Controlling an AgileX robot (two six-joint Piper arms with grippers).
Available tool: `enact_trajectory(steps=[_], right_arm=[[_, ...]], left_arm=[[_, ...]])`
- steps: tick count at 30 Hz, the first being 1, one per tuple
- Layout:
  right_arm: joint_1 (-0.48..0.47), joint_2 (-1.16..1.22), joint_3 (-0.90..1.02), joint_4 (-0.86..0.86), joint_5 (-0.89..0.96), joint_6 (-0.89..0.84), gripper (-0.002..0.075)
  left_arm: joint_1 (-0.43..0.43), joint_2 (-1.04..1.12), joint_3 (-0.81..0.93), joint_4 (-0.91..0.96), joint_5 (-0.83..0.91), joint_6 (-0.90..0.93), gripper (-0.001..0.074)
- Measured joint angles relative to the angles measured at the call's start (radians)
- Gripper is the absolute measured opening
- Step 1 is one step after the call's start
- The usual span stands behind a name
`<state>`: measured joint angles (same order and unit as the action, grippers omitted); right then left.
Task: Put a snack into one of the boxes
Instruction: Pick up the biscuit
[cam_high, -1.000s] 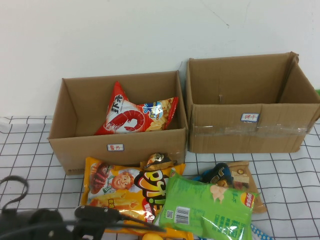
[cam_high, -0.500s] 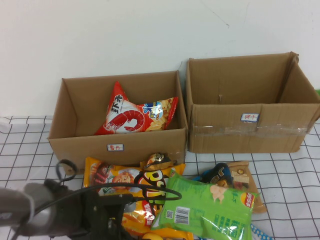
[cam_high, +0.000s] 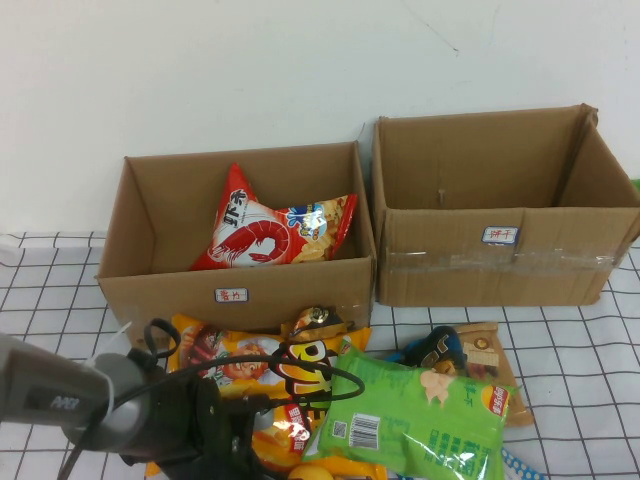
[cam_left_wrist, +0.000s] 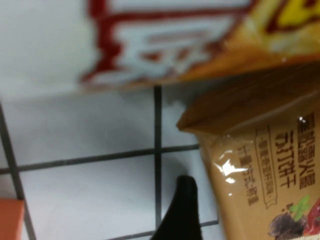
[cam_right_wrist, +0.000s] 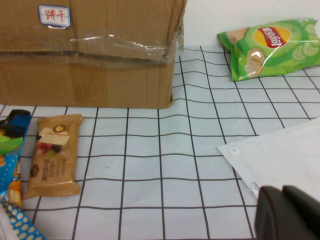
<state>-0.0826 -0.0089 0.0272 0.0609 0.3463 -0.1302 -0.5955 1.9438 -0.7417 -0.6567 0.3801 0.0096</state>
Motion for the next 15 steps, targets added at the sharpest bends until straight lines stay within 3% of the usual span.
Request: enact_trajectory(steps=[4,10,15], right_arm=[[0.0,0.0,0.0,0.0,0.0,0.0,-0.0001],[0.0,0.0,0.0,0.0,0.0,0.0,-0.0001],[0.0,0.0,0.0,0.0,0.0,0.0,-0.0001]], left_arm=[[0.0,0.002,-0.004,0.02,0.009,-0.01,0.0573],[0.0,0.007,-0.008,0.048,0.015,-0.015,0.0374],[0.0,0.007,-0.012,0.076,0.026,-0.016,0.0374]])
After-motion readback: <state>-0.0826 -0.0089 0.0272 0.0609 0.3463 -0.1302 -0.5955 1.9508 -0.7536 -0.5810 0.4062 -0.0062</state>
